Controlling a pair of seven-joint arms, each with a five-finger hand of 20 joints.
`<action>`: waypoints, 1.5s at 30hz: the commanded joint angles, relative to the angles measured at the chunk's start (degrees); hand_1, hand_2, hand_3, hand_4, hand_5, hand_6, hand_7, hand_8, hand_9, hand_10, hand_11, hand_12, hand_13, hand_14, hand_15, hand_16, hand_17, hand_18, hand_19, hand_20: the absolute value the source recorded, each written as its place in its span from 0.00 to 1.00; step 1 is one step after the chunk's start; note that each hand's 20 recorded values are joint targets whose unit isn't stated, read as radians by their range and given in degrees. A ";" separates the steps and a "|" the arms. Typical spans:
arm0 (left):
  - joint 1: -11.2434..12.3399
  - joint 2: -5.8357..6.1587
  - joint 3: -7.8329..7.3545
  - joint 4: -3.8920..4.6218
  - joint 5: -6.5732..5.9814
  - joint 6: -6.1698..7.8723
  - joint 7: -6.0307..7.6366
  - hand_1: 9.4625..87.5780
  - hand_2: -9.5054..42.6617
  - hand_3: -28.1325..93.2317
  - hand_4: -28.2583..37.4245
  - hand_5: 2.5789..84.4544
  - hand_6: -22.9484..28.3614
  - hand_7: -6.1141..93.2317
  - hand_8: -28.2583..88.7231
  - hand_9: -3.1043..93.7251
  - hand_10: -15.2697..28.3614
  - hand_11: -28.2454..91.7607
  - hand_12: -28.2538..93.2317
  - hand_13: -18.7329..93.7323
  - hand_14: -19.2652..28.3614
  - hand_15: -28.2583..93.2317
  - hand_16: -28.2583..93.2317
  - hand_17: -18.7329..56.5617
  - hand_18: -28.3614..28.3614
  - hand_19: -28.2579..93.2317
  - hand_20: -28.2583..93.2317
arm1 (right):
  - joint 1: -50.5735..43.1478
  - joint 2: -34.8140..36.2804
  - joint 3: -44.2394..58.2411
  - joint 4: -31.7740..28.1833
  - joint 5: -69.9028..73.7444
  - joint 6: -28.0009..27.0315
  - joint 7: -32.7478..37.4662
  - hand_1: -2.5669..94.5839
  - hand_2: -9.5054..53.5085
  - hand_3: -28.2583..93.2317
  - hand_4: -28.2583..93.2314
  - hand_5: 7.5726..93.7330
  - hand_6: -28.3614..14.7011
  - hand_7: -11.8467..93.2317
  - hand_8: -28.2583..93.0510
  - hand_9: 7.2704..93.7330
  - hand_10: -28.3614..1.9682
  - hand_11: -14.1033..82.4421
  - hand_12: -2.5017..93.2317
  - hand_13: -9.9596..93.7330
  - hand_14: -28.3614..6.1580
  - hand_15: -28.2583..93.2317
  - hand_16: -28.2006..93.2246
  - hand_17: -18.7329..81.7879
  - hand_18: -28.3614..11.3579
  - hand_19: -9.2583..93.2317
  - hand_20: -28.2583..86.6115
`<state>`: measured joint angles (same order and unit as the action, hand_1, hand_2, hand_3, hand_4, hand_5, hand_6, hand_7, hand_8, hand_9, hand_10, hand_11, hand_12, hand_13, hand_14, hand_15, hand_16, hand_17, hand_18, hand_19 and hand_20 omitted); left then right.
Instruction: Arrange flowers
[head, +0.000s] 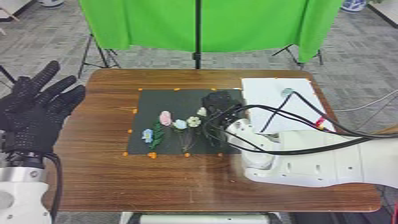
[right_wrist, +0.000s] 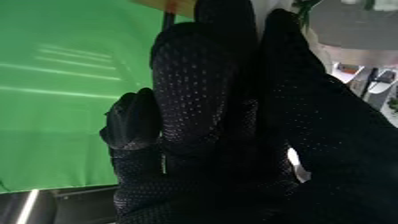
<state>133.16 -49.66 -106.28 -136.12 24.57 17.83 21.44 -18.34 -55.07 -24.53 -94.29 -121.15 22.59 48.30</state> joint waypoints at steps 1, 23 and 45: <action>0.21 -0.57 -0.05 0.38 0.19 -0.24 -1.39 0.13 0.35 0.86 0.00 0.37 0.61 0.21 0.16 0.35 0.80 0.45 0.32 0.38 0.99 0.68 0.15 0.16 0.99 0.80 0.21 | 0.39 -0.02 0.26 -0.47 -2.09 -1.20 0.29 0.55 0.00 0.83 0.00 0.89 0.74 0.30 0.25 0.99 0.72 0.29 0.31 0.91 0.75 0.71 0.39 0.66 0.29 1.00 0.53; -0.66 -0.44 0.01 0.72 0.51 -0.52 -2.83 0.13 0.35 0.86 0.00 0.37 0.61 0.21 0.16 0.35 0.81 0.45 0.32 0.38 0.99 0.68 0.15 0.16 0.99 0.80 0.21 | -1.26 0.43 2.65 -2.97 -2.10 -10.17 0.56 0.41 0.00 0.88 0.00 0.73 0.72 0.28 0.14 0.89 0.64 0.41 0.21 0.87 0.72 0.74 0.38 0.63 0.27 1.00 0.54; 0.05 -0.85 0.08 0.44 0.37 0.07 -2.03 0.13 0.35 0.86 0.00 0.37 0.61 0.21 0.16 0.35 0.81 0.45 0.32 0.38 0.99 0.68 0.15 0.16 0.99 0.80 0.21 | -0.23 1.04 2.95 -4.19 -2.45 -10.86 2.05 0.41 0.00 0.87 0.00 0.67 0.69 0.27 0.13 0.85 0.62 0.41 0.20 0.86 0.70 0.76 0.38 0.62 0.25 1.00 0.54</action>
<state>132.33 -49.75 -106.26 -135.77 24.71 17.77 19.68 -19.60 -54.76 -22.22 -96.96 -122.86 10.56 50.66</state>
